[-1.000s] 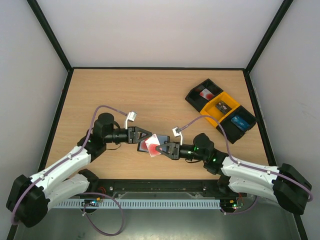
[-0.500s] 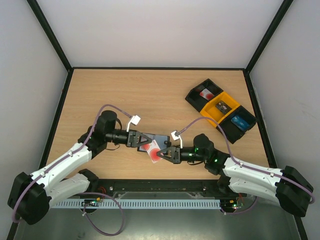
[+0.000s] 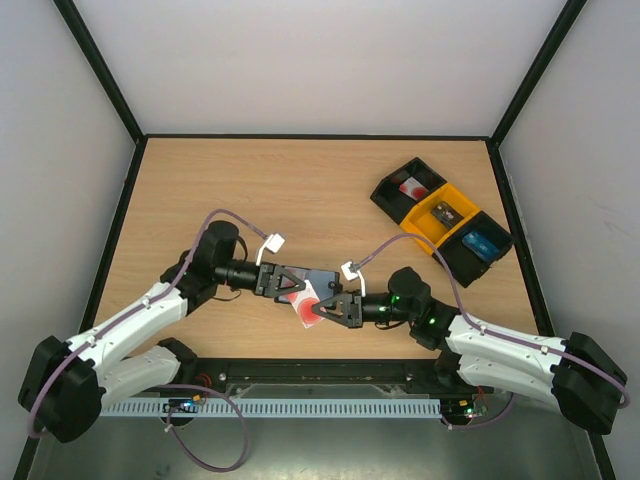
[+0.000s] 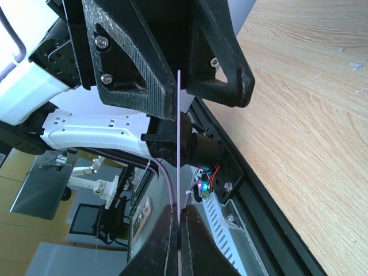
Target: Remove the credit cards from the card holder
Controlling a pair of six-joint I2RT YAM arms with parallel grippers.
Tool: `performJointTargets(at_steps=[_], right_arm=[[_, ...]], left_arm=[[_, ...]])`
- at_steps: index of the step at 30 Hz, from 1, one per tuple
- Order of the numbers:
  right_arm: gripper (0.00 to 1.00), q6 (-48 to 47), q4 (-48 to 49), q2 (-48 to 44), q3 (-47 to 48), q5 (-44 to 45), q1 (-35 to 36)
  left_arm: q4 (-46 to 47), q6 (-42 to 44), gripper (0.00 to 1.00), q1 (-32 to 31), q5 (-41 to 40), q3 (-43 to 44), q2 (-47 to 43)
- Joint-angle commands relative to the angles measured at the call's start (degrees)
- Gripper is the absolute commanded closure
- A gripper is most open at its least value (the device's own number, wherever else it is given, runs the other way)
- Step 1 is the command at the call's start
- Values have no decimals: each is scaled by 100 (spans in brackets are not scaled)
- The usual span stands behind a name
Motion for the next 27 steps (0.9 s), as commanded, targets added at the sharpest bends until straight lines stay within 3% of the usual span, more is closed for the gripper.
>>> performJointTargets(at_steps=[1, 4, 6, 9, 12, 15, 20, 27], right_arm=[[98, 79, 256, -86, 145, -115, 34], [97, 41, 123, -125, 179, 34, 36], [94, 67, 80, -170, 165, 164, 35], [85, 227, 109, -233, 113, 463, 33], [62, 556, 488, -332, -96, 911, 31], [50, 1086, 1273, -354, -470, 1421, 39], [44, 1535, 1982, -299, -659, 1904, 34], [45, 1881, 2632, -79, -691, 2282, 34]], left_arm=[[-14, 55, 72, 21, 283, 239, 47], [-157, 148, 92, 22, 293, 338, 62], [-132, 112, 97, 14, 280, 332, 27], [0, -42, 98, 5, 220, 277, -58], [222, -358, 98, 7, -116, 205, -199], [719, -876, 98, 7, -462, 85, -287], [1352, -1607, 98, 8, -1074, -108, -351], [2329, -2416, 98, 0, -1575, -438, -232]])
